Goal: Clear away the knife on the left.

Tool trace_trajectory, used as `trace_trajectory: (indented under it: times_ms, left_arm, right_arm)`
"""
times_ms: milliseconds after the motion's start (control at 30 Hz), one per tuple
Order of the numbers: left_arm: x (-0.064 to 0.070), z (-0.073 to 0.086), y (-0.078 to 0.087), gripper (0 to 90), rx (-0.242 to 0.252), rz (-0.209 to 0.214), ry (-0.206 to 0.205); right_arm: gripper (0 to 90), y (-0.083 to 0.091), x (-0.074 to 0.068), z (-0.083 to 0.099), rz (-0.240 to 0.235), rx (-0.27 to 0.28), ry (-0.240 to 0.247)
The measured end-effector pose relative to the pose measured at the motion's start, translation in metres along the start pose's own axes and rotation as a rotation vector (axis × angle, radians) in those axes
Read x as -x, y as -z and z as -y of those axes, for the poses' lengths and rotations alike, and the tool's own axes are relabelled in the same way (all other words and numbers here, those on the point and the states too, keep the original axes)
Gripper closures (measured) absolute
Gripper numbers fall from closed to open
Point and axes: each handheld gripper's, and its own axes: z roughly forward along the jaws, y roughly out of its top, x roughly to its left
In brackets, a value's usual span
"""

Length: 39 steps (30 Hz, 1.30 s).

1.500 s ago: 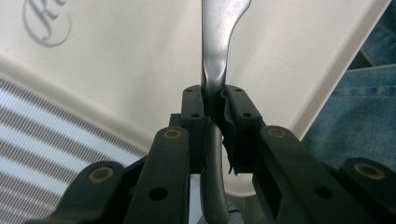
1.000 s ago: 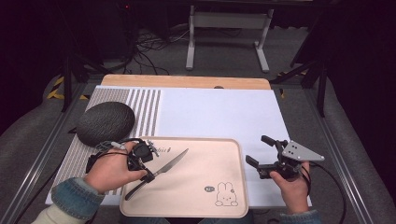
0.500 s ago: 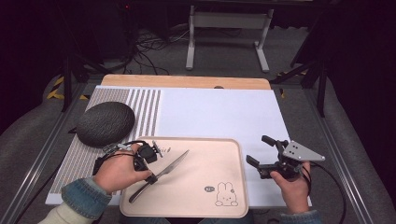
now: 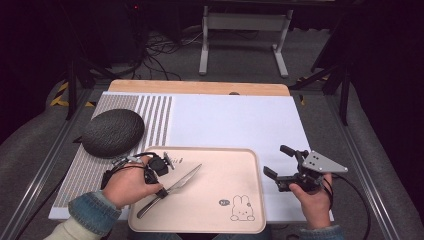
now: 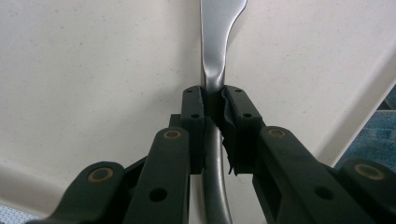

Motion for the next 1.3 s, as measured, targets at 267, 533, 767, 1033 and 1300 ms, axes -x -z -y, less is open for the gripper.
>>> trace_trajectory:
  times_ms: [267,533,767,1033,1300]
  left_arm:
    - [-0.001,0.0,-0.004,79.8,-0.011,0.007,0.007]
    - [-0.002,0.0,-0.006,79.7,-0.015,0.012,0.018]
    - [-0.003,0.001,-0.005,78.5,0.017,0.011,-0.017]
    - [0.002,0.002,0.001,41.6,0.149,-0.051,-0.112]
    - [0.012,0.004,0.004,54.6,0.251,-0.042,-0.305]
  right_arm:
    - [5.9,0.0,0.0,0.0,-0.002,0.002,-0.004]
    - [5.9,0.0,0.0,0.0,-0.002,0.001,-0.004]
    - [5.9,0.0,0.0,0.0,-0.005,0.001,-0.003]
    - [5.5,0.0,0.0,0.0,-0.006,0.0,-0.002]
    - [5.5,0.0,0.0,0.0,-0.005,-0.002,-0.003]
